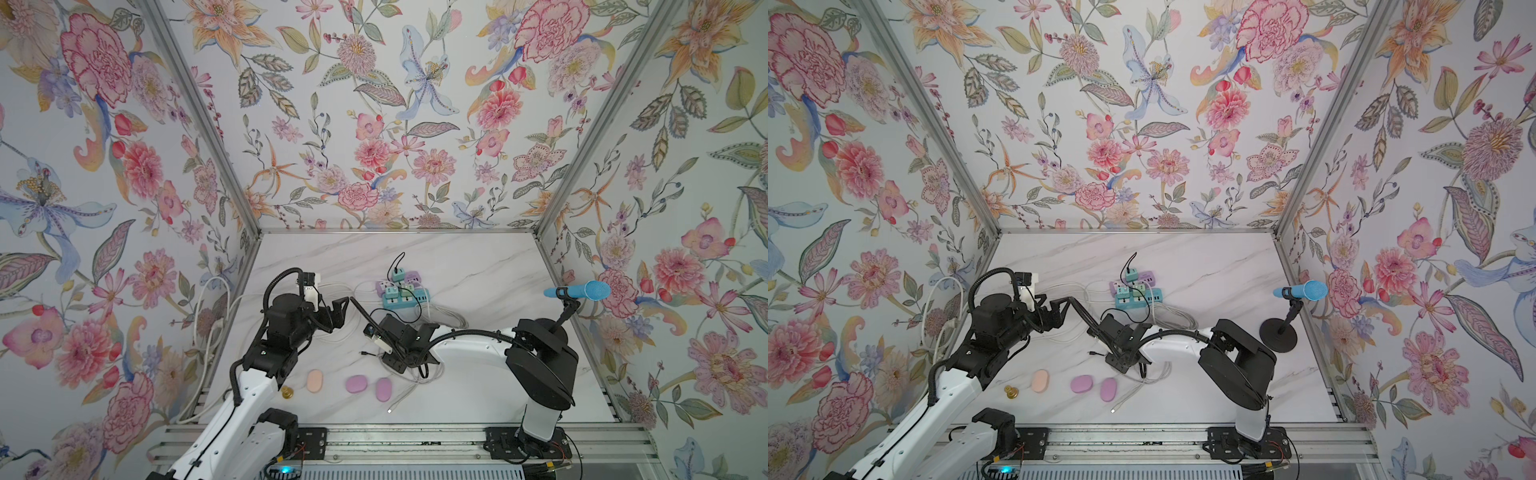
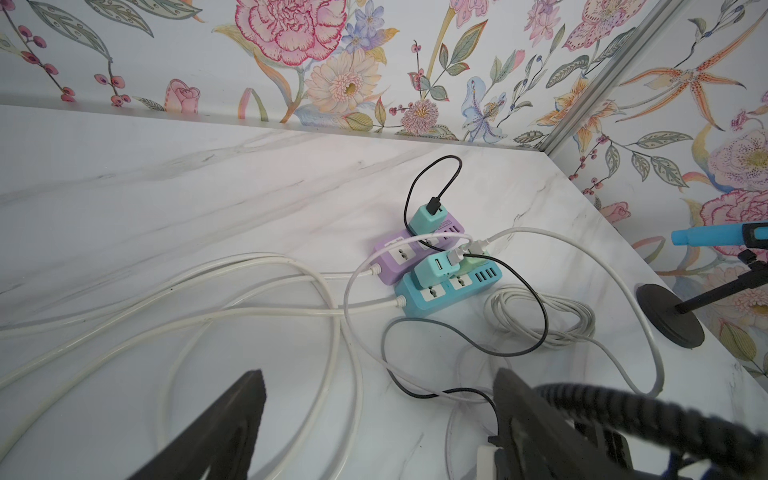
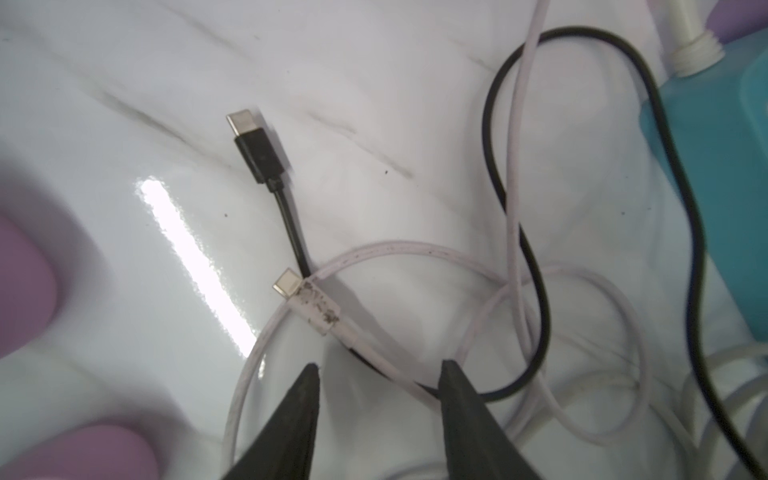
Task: Charge the bluetooth headset
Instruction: Pick up the charging cable from the center of the board.
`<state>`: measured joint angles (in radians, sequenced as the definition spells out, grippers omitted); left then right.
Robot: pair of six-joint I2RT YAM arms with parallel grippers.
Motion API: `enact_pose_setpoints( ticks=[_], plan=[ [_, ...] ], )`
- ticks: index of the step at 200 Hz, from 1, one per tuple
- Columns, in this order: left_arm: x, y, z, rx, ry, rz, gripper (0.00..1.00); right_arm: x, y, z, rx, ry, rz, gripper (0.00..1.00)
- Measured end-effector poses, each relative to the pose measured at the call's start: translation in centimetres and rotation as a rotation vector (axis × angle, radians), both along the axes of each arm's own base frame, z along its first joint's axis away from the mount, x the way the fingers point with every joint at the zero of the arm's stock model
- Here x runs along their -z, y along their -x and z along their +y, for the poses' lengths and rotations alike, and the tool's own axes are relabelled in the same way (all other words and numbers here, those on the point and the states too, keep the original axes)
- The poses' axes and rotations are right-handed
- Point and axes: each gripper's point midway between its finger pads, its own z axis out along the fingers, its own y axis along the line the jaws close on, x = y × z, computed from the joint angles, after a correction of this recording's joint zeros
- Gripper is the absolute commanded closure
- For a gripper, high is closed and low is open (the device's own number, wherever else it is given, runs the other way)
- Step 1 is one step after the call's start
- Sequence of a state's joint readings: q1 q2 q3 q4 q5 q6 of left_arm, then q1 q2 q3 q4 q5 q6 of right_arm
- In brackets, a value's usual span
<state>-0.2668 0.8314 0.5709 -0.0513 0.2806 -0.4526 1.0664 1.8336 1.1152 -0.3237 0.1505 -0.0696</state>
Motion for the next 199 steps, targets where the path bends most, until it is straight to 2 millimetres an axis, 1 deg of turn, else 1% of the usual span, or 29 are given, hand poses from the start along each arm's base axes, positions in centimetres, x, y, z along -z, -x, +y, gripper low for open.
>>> enact_pose_setpoints(
  ticks=[36, 66, 82, 96, 112, 121, 147, 165, 184, 199],
  plan=[
    [-0.1, 0.5, 0.3, -0.015, 0.012, -0.003, 0.11, -0.1, -1.4, -0.1, 0.003, -0.007, -0.007, 0.56],
    [0.3, 0.5, 0.7, -0.038, 0.016, 0.009, 0.11, 0.3, -1.3, 0.5, -0.027, -0.013, 0.012, 0.57],
    [0.6, 0.5, 0.8, -0.044, 0.018, 0.016, 0.11, 0.3, -1.1, 0.8, -0.043, -0.019, 0.024, 0.60],
    [0.6, 0.5, 0.8, -0.045, 0.021, 0.017, 0.11, 0.4, -1.1, 1.3, -0.057, -0.026, 0.029, 0.65],
    [0.6, 0.5, 0.8, -0.048, 0.024, 0.019, 0.11, 0.6, -1.2, 1.8, -0.070, -0.035, 0.039, 0.67],
    [0.6, 0.5, 0.8, -0.049, 0.027, 0.021, 0.11, 0.8, -1.4, 2.0, -0.073, -0.039, 0.047, 0.71],
    [0.6, 0.5, 0.8, -0.050, 0.030, 0.024, 0.11, 0.9, -1.6, 2.3, -0.081, -0.057, 0.064, 0.90],
    [0.7, 0.4, 0.8, -0.052, 0.032, 0.029, 0.11, 0.9, -1.6, 2.2, -0.083, -0.068, 0.080, 1.00],
    [0.9, 0.4, 0.9, -0.053, 0.031, 0.034, 0.11, 0.6, -1.7, 2.2, -0.068, -0.092, 0.106, 1.00],
    [1.1, 0.3, 0.8, -0.048, 0.031, 0.041, 0.12, -0.4, -1.9, 2.2, -0.046, -0.135, 0.129, 1.00]
  ],
)
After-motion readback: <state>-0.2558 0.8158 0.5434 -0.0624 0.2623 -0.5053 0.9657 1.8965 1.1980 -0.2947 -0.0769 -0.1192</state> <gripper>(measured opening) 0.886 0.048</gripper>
